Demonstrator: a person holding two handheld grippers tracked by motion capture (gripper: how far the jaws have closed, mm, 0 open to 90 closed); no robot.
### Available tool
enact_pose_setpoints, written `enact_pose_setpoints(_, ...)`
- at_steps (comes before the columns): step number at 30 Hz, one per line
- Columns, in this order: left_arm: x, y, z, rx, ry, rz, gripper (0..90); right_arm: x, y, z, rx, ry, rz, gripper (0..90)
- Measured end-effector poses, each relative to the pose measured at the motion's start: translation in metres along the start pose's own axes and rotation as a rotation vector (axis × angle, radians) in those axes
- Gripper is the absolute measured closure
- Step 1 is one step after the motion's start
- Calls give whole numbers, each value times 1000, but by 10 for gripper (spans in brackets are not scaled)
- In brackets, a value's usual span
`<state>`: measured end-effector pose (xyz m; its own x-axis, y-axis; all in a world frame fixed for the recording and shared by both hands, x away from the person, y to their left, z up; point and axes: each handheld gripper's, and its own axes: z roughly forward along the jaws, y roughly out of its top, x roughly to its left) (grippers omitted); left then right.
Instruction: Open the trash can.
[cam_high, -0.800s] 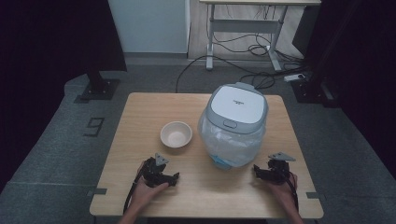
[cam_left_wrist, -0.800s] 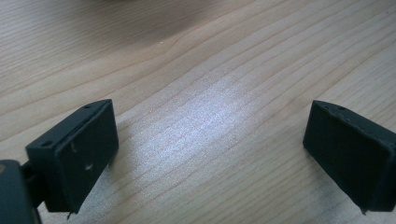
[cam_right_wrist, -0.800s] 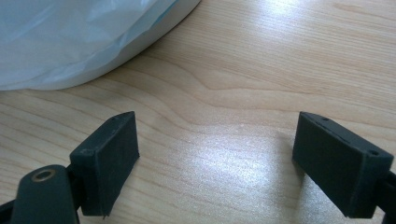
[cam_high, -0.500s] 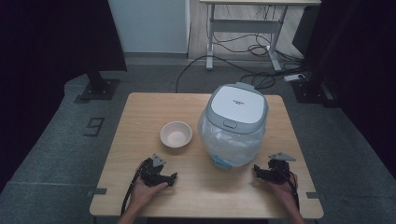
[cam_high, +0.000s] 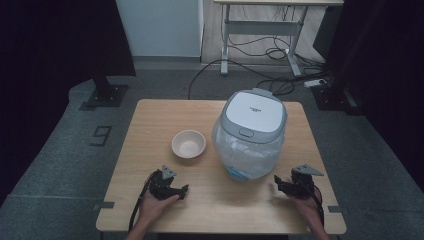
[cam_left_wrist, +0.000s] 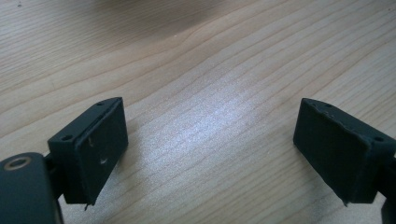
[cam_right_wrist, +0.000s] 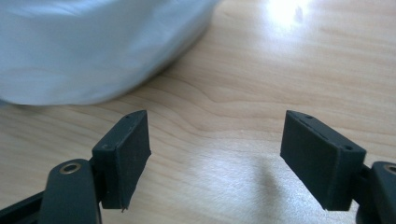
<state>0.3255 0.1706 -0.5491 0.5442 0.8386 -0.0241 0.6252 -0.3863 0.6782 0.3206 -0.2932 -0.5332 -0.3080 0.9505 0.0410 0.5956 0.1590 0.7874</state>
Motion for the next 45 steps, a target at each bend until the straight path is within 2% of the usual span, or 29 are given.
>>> enact_pose_setpoints(7, 0, 0, 0, 0, 0, 1, 101, 11, 3, -18, -41, 67, -37, 312)
enact_pose_setpoints(15, 0, 0, 0, 0, -1, 2, 100, 33, 7, -26, -70, 121, -95, 460)
enact_pose_setpoints(20, 0, 0, 0, 0, -2, 2, 100, 44, 8, -31, -84, 171, -118, 543)
enact_pose_setpoints(25, 0, 0, 0, -1, -2, 3, 100, 54, 9, -32, -92, 193, -150, 601)
enact_pose_setpoints(38, 0, 0, 0, 0, -1, 2, 100, 68, 10, -29, -118, 279, -168, 783)
enact_pose_setpoints(45, 0, 0, 0, 0, -1, 0, 100, 70, 13, -23, -121, 376, -149, 892)
